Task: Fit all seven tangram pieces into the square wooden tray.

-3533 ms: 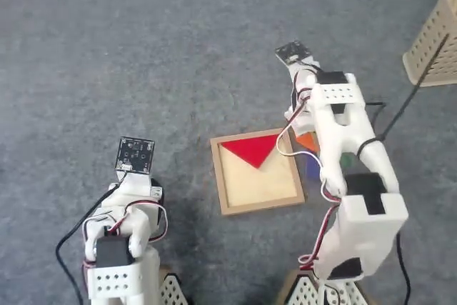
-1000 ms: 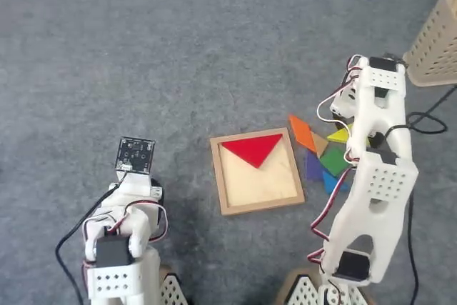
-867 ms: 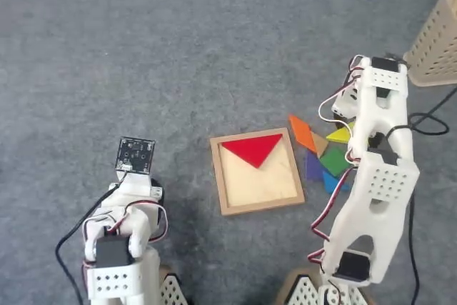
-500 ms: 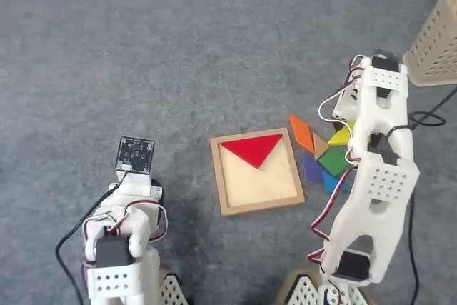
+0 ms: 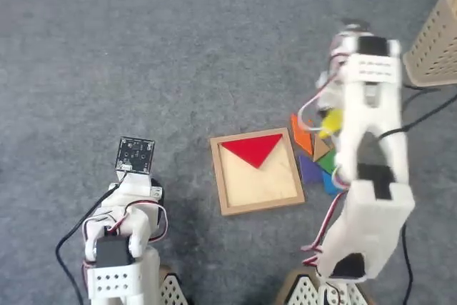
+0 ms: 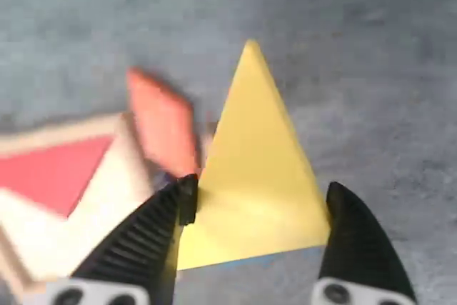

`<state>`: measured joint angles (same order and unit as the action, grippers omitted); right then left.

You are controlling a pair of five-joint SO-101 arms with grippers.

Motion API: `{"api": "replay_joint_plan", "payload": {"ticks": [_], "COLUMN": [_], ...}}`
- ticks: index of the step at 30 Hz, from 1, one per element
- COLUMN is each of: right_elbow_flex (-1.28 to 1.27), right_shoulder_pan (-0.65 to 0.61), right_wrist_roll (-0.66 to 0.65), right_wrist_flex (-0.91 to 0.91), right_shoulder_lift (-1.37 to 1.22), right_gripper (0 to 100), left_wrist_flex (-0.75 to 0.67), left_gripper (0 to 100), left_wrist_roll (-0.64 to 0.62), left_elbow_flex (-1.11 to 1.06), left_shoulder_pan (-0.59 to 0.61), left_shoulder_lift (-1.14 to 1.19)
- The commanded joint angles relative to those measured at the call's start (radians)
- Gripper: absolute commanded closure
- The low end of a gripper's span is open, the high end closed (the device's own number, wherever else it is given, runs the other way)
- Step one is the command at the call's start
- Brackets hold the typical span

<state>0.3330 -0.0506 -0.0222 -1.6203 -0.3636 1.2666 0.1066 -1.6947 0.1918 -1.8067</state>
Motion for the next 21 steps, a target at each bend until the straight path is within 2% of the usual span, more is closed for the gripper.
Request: {"api": "replay_joint_plan", "payload": {"ticks": [1, 6, 10, 21], "right_elbow_flex": [-0.138, -0.382, -0.470, -0.488], "right_shoulder_pan": [-0.163, -0.354, -0.456, -0.579], "right_wrist_roll": [-0.031, -0.026, -0.034, -0.026], "right_wrist_flex": [0.054, 0.219, 0.312, 0.341], "right_shoulder_lift": [0.154, 0.248, 0.249, 0.150], "right_gripper": [81.4, 81.2, 81.4, 81.4], "left_wrist_flex": [0.000, 0.000, 0.000, 0.000], "left_gripper": [93, 93, 93, 93], "left_wrist_roll": [-0.008, -0.008, -0.008, -0.008], "left_elbow_flex": [0.010, 0.010, 0.010, 0.010], "left_shoulder_pan": [-0.003, -0.003, -0.003, -0.003], "left_shoulder_lift": [-0.021, -0.021, -0.021, -0.021]}}
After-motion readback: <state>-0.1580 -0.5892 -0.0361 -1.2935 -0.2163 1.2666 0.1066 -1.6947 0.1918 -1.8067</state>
